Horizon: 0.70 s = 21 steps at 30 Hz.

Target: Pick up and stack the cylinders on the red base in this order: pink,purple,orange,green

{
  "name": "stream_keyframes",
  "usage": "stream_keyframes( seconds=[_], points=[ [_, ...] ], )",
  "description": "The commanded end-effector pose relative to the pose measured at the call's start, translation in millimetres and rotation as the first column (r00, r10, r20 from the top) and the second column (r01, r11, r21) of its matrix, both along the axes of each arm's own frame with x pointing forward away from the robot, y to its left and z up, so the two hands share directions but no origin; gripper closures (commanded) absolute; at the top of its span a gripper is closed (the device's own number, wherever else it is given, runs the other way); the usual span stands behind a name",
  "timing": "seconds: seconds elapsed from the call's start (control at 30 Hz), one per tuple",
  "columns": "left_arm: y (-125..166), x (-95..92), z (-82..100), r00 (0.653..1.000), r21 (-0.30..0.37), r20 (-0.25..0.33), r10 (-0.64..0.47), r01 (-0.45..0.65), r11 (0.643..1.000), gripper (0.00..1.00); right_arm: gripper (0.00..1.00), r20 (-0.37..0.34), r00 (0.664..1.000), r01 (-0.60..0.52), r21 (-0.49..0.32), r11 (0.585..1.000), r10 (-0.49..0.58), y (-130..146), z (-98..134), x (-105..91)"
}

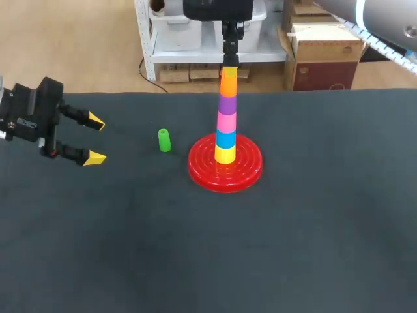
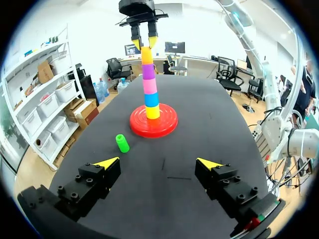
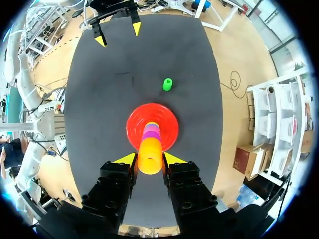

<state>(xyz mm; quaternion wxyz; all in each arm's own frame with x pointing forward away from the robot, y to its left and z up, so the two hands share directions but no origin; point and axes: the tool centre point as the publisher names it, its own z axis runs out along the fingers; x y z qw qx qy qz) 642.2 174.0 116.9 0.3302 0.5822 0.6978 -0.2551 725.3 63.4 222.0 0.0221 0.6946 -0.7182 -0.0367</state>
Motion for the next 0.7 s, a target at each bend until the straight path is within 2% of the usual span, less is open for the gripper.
stream_keyframes(
  seconds=[0.03,0.27,0.3,0.33,0.37,0.4,0.57,0.7],
  points=[
    [1.0,0.5,-0.6,1.0,-0.003,0.001,-0.003,0.003,1.0,0.0,1.0,0.002,1.0,-0.001,-0.008,1.0,0.001,0.0,-11.7,-1.9],
    [1.0,0.5,-0.6,1.0,-0.003,0.001,-0.003,0.003,1.0,0.0,1.0,0.023,1.0,-0.008,-0.005,1.0,0.008,0.3,-15.6,-5.5],
    [1.0,0.5,-0.6,1.0,-0.003,0.001,-0.003,0.003,1.0,0.0,0.85,0.026,1.0,-0.009,-0.002,1.0,0.009,0.1,-13.9,-5.9],
    [1.0,0.5,-0.6,1.0,-0.003,0.001,-0.003,0.003,1.0,0.0,0.62,0.03,1.0,-0.008,0.002,1.0,0.008,-0.1,-11.7,-5.7],
    [1.0,0.5,-0.6,1.0,-0.003,0.001,-0.003,0.003,1.0,0.0,0.47,0.036,0.999,-0.006,0.006,1.0,0.005,-0.1,-8.9,-4.9],
    [1.0,0.5,-0.6,1.0,-0.003,0.001,-0.003,0.003,1.0,0.0,0.0,0.039,0.999,-0.004,0.009,1.0,0.004,0.0,-5.9,-3.6],
    [1.0,0.5,-0.6,1.0,-0.003,0.001,-0.003,0.003,1.0,0.0,0.0,0.06,0.998,-0.001,0.027,1.0,0.0,8.4,9.3,0.8],
    [1.0,0.5,-0.6,1.0,-0.003,0.001,-0.003,0.003,1.0,0.0,0.0,0.068,0.998,-0.021,0.033,0.999,0.018,24.8,9.5,1.3]
  ],
)
